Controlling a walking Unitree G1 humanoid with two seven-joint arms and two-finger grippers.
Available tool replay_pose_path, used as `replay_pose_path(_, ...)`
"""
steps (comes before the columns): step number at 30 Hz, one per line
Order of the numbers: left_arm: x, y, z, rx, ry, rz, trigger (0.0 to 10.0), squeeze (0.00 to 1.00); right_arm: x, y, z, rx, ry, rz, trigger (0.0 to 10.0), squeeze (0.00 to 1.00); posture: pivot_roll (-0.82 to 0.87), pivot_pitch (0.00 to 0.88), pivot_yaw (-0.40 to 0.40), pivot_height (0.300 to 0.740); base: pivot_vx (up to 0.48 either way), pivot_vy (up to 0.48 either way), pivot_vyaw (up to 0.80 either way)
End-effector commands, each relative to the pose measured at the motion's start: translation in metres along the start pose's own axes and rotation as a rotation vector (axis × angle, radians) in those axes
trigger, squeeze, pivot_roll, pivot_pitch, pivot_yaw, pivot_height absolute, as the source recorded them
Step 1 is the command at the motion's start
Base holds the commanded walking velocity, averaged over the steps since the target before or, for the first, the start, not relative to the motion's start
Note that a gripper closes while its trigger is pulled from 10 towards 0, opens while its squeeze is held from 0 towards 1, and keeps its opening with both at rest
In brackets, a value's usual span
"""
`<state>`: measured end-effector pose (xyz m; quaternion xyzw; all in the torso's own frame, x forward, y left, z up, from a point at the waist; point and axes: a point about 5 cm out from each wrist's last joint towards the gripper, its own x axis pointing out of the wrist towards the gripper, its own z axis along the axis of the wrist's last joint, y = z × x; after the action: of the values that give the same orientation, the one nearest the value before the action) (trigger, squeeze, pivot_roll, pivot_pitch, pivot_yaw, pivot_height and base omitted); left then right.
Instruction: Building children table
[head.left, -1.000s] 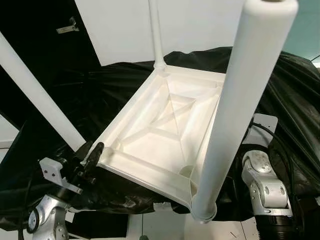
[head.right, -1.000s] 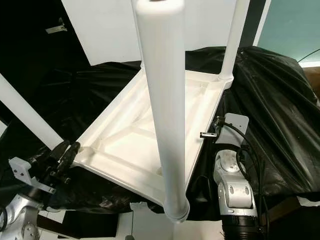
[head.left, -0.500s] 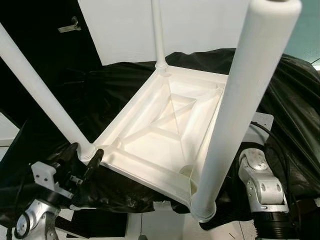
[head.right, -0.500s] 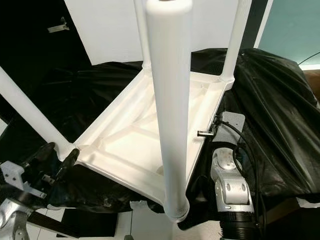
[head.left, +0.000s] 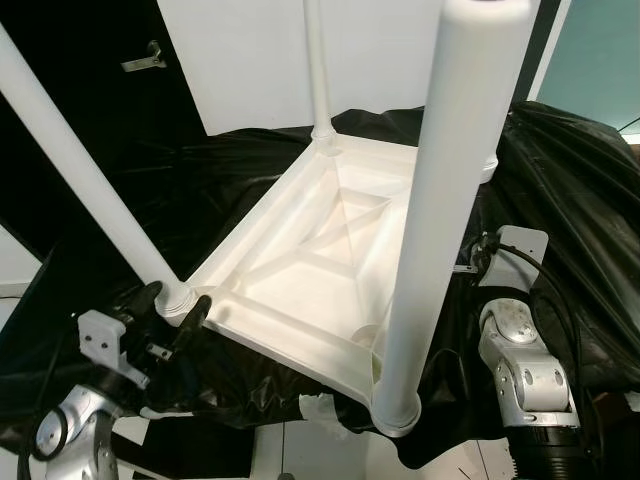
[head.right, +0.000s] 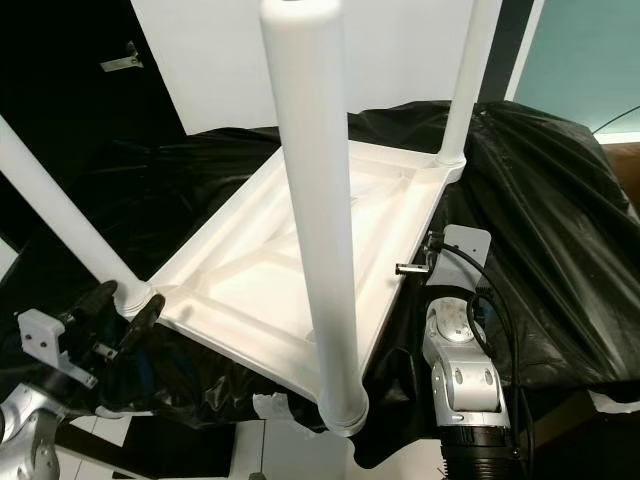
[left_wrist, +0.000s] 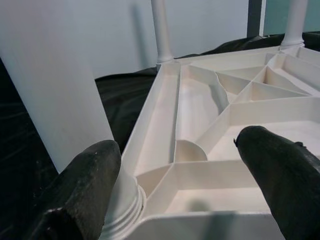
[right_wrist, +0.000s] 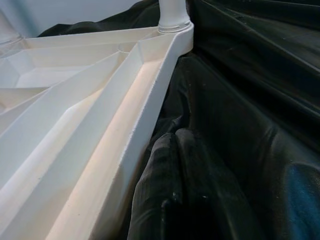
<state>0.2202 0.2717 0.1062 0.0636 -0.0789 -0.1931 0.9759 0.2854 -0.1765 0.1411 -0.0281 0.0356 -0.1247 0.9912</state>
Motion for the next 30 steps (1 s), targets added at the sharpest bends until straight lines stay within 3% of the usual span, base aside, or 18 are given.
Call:
replay_pose_path(1, -0.008, 0.014, -0.002, -0.009, 0.008, 0.287, 10.0, 0.03, -0.001, 0.003, 0.001, 0.005, -0.011, 0.006, 10.0, 0.00, 0.08, 0.000, 0.070, 0.740, 0.000, 0.000, 0.00)
replay_pose_path(6, -0.011, 0.015, -0.003, 0.000, 0.009, 0.312, 10.0, 0.03, 0.001, 0.006, 0.003, 0.001, -0.014, 0.025, 10.0, 0.00, 0.09, 0.000, 0.064, 0.740, 0.000, 0.000, 0.00)
replay_pose_path(12, -0.020, 0.032, -0.005, 0.072, 0.072, 0.421, 10.0, 0.09, 0.003, 0.008, 0.005, 0.002, -0.022, 0.036, 10.0, 0.00, 0.09, 0.000, 0.061, 0.740, 0.000, 0.000, 0.00)
replay_pose_path(18, -0.019, 0.039, -0.005, 0.097, 0.091, 0.481, 10.0, 0.08, 0.002, 0.008, 0.005, 0.003, -0.025, 0.041, 10.0, 0.00, 0.09, 0.000, 0.059, 0.740, 0.000, 0.000, 0.00)
replay_pose_path(30, 0.028, 0.037, 0.000, 0.063, 0.025, 0.450, 10.0, 0.05, 0.000, 0.005, 0.004, -0.007, -0.020, 0.035, 10.0, 0.00, 0.07, 0.000, 0.058, 0.740, 0.000, 0.000, 0.00)
